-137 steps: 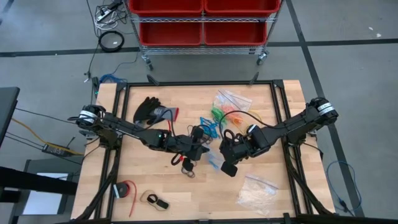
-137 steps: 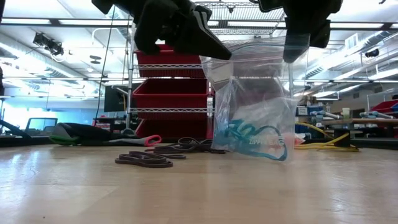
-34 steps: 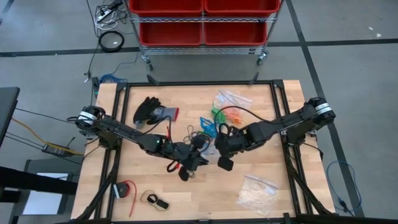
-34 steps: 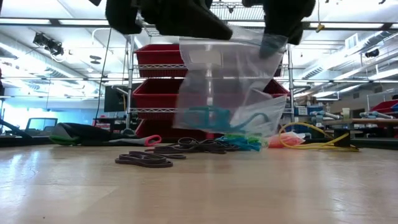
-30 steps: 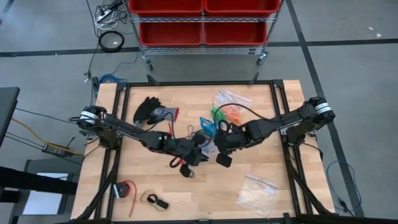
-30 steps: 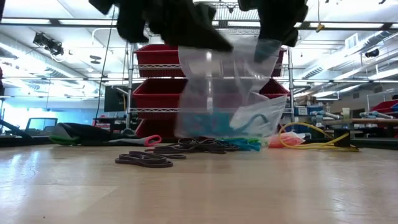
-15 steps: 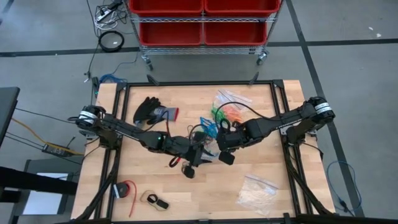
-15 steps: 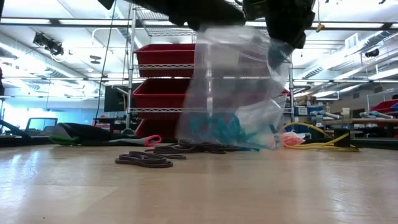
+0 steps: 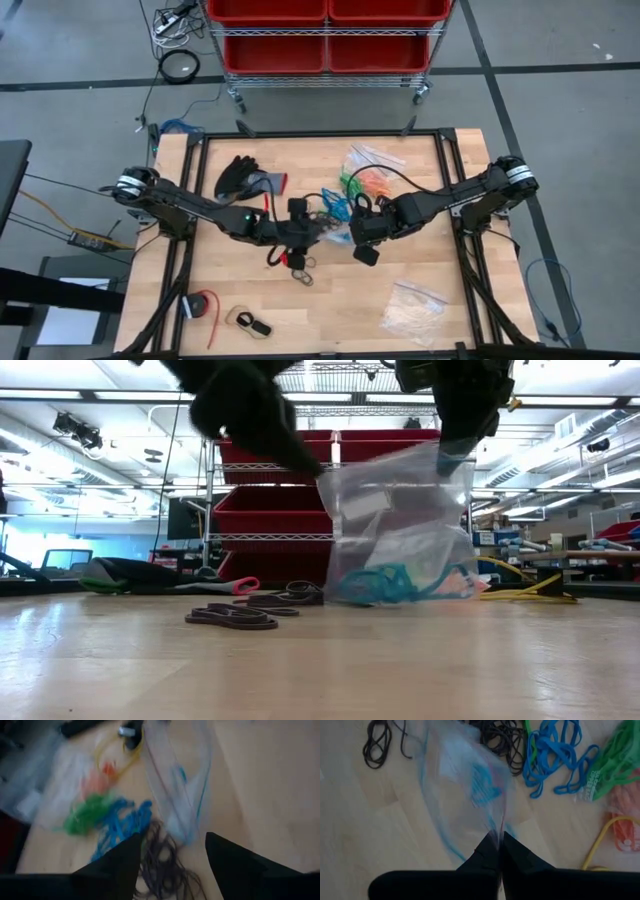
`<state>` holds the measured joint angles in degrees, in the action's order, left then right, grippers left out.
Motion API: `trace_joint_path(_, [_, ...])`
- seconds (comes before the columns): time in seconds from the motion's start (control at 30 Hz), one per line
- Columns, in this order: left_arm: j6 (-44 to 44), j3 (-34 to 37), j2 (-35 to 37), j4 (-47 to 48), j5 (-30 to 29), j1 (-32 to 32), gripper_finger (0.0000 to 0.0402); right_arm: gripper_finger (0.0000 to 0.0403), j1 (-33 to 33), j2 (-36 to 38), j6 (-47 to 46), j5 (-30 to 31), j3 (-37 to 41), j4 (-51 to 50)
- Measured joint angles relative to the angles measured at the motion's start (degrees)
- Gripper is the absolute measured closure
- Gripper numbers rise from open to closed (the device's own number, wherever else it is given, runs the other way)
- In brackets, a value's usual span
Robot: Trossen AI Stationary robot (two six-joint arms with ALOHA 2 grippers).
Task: Sort rubber bands
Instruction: Put the blue rubber band into the transparent zip bag
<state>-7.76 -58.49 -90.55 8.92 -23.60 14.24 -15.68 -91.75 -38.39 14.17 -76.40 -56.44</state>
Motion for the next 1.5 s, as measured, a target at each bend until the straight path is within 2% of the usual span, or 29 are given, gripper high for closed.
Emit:
trace_joint_path(0.3, [6.78,6.73,-0.01,-2.55,-2.32,0.90,0.0184,0.0403,0.00,-0.02,-0.72,-0.02,0.00,0.06])
trace_joint_path(0.57, [5.62,7.97,-0.01,-18.12,-2.45,0.72,0.0184,0.0403,0.00,-0.02,-2.10,-0.04,0.02,0.33])
trace_joint_path(0.73, [3.60,7.92,-1.22,-23.56,2.15,-1.89,0.0184,0.0403,0.00,-0.02,-2.08,0.17,0.02,1.70])
trace_joint_path(0.93, [5.40,7.95,-6.57,-28.52,9.36,-4.49,0.0185,0.0403,0.00,-0.02,-2.03,0.77,0.02,2.27])
trace_joint_path(1.17, [6.41,7.95,-9.17,-33.77,10.50,-4.50,0.0185,0.0403,0.00,-0.02,-2.01,1.10,0.04,2.27])
trace_joint_path(1.3, [6.50,7.93,-7.49,-30.44,8.18,-4.50,0.0185,0.0403,0.02,-0.02,-1.99,1.30,0.07,2.14])
trace_joint_path(1.5, [8.52,7.92,-4.26,-16.99,5.39,-4.55,0.0183,0.0403,-0.02,-0.02,-2.07,1.87,0.07,1.24])
